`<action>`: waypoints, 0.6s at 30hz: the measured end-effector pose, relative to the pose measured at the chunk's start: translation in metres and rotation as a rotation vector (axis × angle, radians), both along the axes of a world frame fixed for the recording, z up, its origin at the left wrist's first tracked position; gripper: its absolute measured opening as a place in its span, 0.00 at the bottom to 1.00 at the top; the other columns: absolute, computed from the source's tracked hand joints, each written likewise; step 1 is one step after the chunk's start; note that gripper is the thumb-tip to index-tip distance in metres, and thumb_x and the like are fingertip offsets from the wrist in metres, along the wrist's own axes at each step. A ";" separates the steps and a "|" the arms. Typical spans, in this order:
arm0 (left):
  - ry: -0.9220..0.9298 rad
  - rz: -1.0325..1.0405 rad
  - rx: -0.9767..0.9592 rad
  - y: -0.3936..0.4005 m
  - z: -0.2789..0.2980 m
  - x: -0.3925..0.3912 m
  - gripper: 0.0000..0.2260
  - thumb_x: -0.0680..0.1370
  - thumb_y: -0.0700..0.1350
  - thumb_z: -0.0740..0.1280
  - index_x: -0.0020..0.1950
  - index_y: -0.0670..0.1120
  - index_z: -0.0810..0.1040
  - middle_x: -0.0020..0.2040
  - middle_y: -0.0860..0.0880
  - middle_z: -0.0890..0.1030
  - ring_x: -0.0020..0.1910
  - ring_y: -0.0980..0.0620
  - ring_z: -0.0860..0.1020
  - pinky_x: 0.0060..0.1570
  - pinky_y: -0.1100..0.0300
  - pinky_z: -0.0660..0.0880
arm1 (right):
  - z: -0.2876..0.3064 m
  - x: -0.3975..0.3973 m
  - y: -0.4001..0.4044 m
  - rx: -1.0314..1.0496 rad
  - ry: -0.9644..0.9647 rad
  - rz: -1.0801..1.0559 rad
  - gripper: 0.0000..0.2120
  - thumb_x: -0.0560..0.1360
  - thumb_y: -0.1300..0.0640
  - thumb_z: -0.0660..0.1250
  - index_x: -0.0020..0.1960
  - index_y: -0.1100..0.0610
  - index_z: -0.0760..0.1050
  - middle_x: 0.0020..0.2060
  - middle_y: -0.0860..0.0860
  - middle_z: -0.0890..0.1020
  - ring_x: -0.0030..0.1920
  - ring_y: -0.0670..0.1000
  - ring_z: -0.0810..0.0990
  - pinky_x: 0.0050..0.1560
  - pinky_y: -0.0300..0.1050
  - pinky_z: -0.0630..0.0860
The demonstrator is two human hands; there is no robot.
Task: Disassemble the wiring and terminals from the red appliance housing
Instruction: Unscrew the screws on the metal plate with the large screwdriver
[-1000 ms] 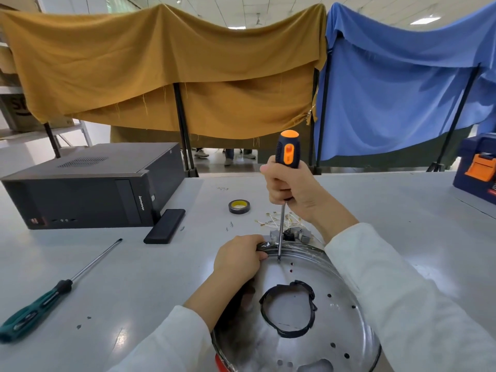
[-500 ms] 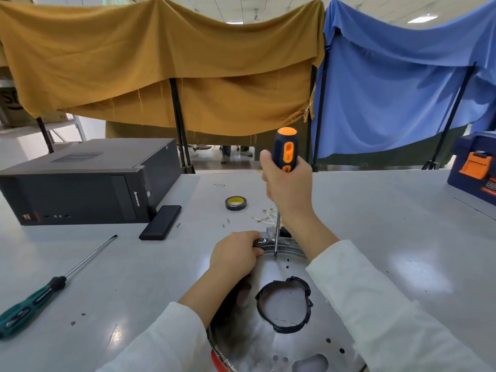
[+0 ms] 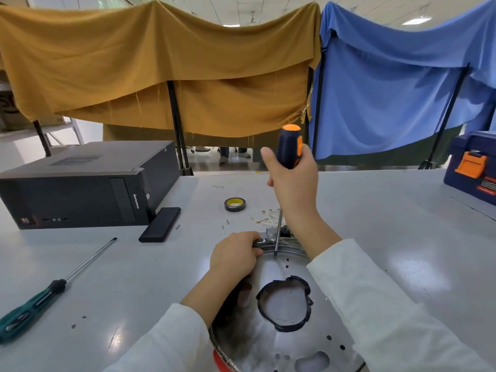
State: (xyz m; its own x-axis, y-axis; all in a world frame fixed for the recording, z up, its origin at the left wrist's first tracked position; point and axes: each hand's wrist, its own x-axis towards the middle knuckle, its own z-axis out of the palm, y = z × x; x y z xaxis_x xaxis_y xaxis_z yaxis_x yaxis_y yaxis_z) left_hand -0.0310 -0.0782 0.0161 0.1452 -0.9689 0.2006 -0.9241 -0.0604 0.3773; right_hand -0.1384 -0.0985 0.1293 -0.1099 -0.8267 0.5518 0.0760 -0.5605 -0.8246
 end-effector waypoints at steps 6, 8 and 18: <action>-0.002 -0.011 0.015 -0.001 0.000 0.001 0.06 0.78 0.48 0.64 0.53 0.55 0.76 0.51 0.50 0.81 0.50 0.46 0.76 0.41 0.58 0.66 | 0.002 -0.004 -0.007 0.069 -0.029 0.267 0.14 0.74 0.65 0.66 0.35 0.54 0.65 0.25 0.49 0.67 0.25 0.49 0.64 0.26 0.41 0.64; -0.005 -0.013 0.015 -0.002 0.001 0.001 0.06 0.78 0.48 0.64 0.53 0.56 0.76 0.51 0.50 0.81 0.51 0.46 0.76 0.41 0.58 0.66 | 0.005 -0.008 -0.013 0.122 -0.009 0.573 0.15 0.74 0.70 0.62 0.35 0.55 0.64 0.22 0.46 0.65 0.22 0.45 0.61 0.23 0.36 0.61; -0.002 -0.013 0.012 -0.001 0.000 0.001 0.04 0.78 0.48 0.63 0.52 0.55 0.75 0.51 0.50 0.81 0.50 0.46 0.77 0.41 0.58 0.67 | -0.002 -0.008 -0.008 -0.001 0.109 0.111 0.10 0.75 0.56 0.68 0.43 0.51 0.66 0.33 0.49 0.71 0.30 0.45 0.70 0.33 0.39 0.71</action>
State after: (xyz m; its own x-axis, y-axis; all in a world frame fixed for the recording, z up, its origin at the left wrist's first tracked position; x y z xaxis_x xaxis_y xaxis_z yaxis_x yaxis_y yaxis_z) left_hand -0.0301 -0.0791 0.0163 0.1323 -0.9730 0.1890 -0.9255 -0.0530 0.3751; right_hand -0.1468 -0.1065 0.1277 0.0427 -0.8301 0.5560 0.0470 -0.5542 -0.8311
